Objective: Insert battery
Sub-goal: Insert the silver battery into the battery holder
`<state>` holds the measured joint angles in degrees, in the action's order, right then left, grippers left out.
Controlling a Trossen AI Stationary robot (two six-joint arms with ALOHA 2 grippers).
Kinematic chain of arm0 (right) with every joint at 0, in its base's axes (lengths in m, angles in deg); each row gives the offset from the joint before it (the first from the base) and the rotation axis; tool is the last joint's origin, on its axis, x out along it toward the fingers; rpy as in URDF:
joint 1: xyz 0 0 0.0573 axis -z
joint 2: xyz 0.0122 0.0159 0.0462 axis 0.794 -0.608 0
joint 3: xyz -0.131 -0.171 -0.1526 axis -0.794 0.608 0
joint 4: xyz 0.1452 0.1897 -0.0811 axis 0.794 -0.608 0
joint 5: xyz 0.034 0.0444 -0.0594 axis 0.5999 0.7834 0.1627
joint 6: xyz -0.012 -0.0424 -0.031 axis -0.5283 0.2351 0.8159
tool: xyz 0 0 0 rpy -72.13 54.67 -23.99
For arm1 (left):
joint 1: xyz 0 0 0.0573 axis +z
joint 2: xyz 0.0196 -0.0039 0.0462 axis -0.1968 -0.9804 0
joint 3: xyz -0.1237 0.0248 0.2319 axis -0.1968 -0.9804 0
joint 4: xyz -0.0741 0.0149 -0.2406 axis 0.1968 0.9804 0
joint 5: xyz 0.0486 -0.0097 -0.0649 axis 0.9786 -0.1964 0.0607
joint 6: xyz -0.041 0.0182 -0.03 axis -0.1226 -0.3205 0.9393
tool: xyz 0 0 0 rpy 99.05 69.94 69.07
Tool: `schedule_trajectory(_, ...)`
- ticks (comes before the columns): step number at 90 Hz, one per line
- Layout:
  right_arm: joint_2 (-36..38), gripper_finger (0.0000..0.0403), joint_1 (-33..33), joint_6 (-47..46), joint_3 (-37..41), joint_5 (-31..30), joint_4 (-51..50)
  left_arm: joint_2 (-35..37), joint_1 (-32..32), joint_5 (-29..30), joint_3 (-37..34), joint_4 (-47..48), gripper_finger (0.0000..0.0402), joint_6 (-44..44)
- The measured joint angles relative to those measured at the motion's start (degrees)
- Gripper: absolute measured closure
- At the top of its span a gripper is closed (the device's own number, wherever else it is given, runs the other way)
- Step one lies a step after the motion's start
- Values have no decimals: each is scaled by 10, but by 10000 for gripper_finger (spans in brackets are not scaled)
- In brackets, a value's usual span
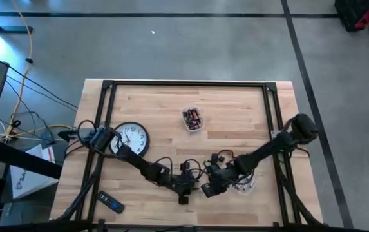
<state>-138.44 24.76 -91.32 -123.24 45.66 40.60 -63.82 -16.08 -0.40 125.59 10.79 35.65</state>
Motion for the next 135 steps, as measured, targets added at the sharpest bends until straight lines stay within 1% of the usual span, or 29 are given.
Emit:
schedule_trajectory(30,0,403,16,9,0,41,-12,-1,0,-7,0,-15,268,-2)
schedule_trajectory(46,0,403,28,16,0,68,-54,-2,0,-16,0,-25,268,-6)
schedule_trajectory(57,0,403,41,31,0,81,-62,-2,0,-17,0,-28,268,-7)
schedule_trajectory(94,0,403,53,32,0,91,-54,-2,8,-20,0,-31,268,-18)
schedule_trajectory(110,-1,403,55,28,0,92,-50,-2,18,-28,0,-57,268,-36)
schedule_trajectory(120,-5,403,60,27,0,92,-46,-2,23,-28,0,-57,268,-36)
schedule_trajectory(135,-21,403,64,28,0,110,-31,-2,23,-28,0,-57,268,-36)
